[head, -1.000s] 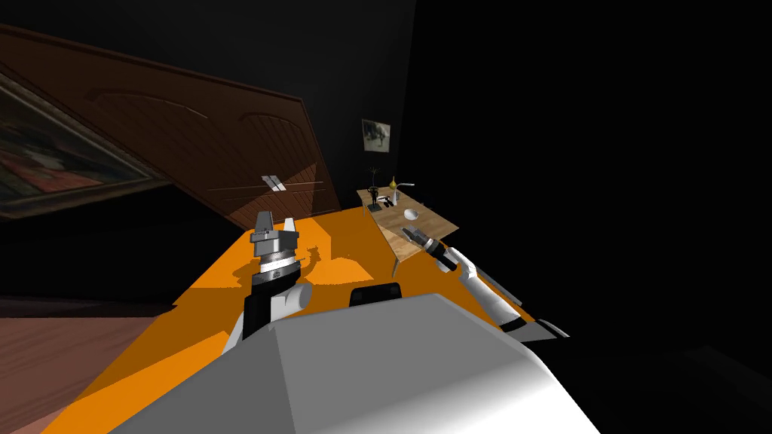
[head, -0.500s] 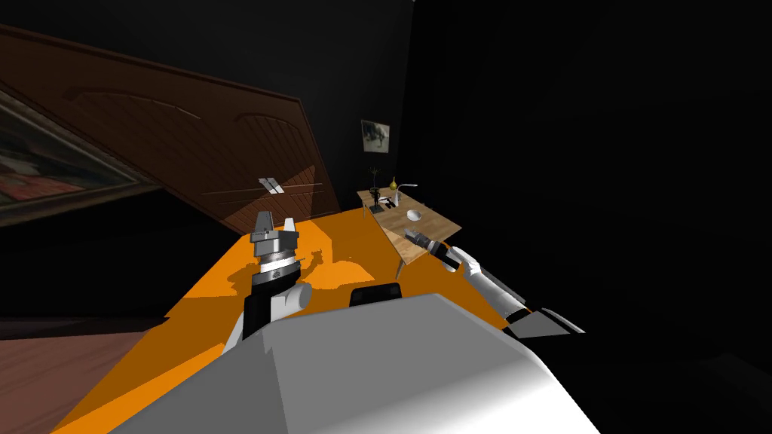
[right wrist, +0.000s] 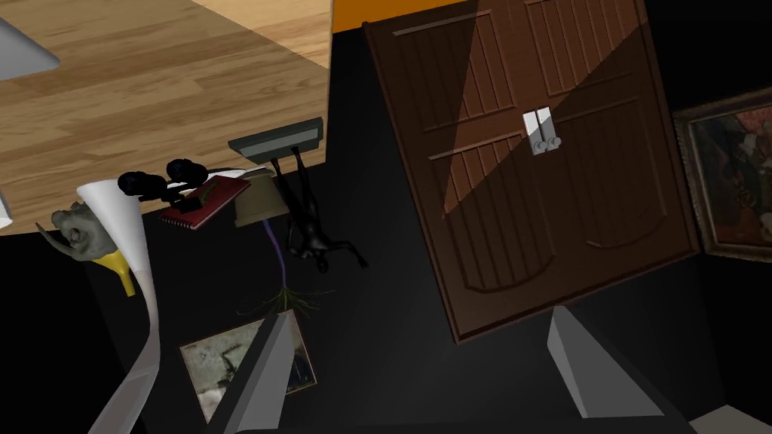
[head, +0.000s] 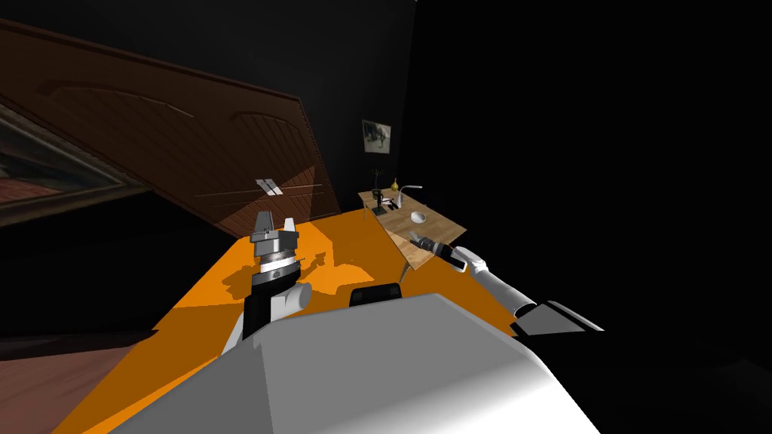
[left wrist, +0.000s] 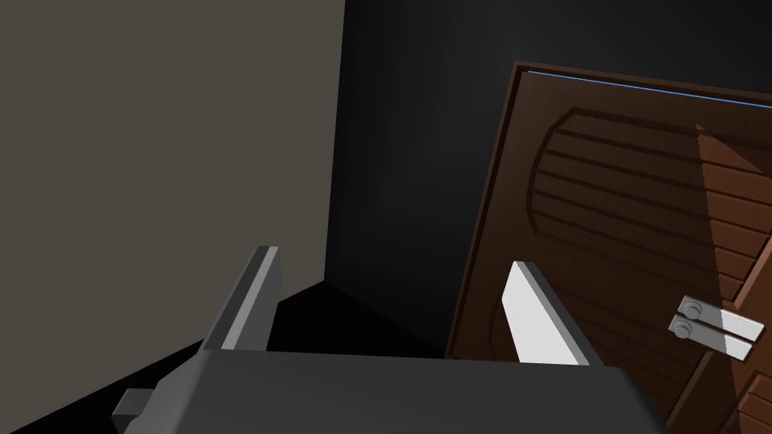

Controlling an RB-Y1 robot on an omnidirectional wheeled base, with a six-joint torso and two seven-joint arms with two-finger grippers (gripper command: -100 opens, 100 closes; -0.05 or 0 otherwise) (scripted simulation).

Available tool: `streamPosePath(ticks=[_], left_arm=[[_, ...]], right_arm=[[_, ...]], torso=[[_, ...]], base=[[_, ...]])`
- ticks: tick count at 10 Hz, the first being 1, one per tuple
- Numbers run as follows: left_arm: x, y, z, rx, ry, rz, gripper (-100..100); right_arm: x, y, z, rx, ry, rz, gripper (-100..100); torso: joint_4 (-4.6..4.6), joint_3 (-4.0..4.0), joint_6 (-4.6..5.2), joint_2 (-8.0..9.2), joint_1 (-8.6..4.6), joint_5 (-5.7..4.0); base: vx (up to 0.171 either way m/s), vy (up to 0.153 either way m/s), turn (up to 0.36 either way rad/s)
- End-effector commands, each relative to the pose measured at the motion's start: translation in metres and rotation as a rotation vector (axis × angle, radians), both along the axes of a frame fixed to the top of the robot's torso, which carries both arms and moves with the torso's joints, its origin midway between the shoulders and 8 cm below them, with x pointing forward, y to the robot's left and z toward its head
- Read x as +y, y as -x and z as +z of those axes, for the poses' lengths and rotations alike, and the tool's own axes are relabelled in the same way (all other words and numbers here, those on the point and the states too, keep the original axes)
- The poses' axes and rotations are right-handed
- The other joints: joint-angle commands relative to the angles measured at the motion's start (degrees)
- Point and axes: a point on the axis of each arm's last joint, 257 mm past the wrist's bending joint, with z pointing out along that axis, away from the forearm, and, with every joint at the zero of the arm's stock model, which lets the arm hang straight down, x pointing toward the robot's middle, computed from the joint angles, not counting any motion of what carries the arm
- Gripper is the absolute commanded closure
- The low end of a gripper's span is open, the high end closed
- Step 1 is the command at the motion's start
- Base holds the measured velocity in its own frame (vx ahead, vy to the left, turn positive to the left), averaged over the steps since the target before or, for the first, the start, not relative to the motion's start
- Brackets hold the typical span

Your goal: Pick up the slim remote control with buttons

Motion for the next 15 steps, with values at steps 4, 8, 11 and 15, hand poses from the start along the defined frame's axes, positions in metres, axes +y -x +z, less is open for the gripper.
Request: streamPosePath(ticks=[4, 8, 11, 15], left_arm=[[0.000, 0.000, 0.000, 0.000, 0.000, 0.000, 0], [0.000, 0.000, 0.000, 0.000, 0.000, 0.000, 0], [0.000, 0.000, 0.000, 0.000, 0.000, 0.000, 0], [0.000, 0.000, 0.000, 0.000, 0.000, 0.000, 0]], right_arm=[[-0.055, 0.020, -0.048, 0.112, 0.162, -0.008, -100], [-0.120, 0.053, -0.089, 0.242, 0.306, -0.039, -100], [-0.174, 0.092, -0.117, 0.364, 0.424, -0.051, -100], [-0.202, 0.117, -0.130, 0.432, 0.478, -0.062, -100]], torso=[[0.02, 0.05, 0.00, 0.09, -0.13, -0.03], [-0.05, -0.15, -0.01, -0.27, -0.03, -0.01], [-0.01, -0.04, -0.01, -0.06, -0.16, -0.03], [0.00, -0.01, -0.02, 0.00, -0.24, -0.05]], base=[[0.098, 0.079, -0.011], [0.184, 0.102, -0.001], [0.158, 0.074, 0.021], [0.115, 0.047, 0.015]])
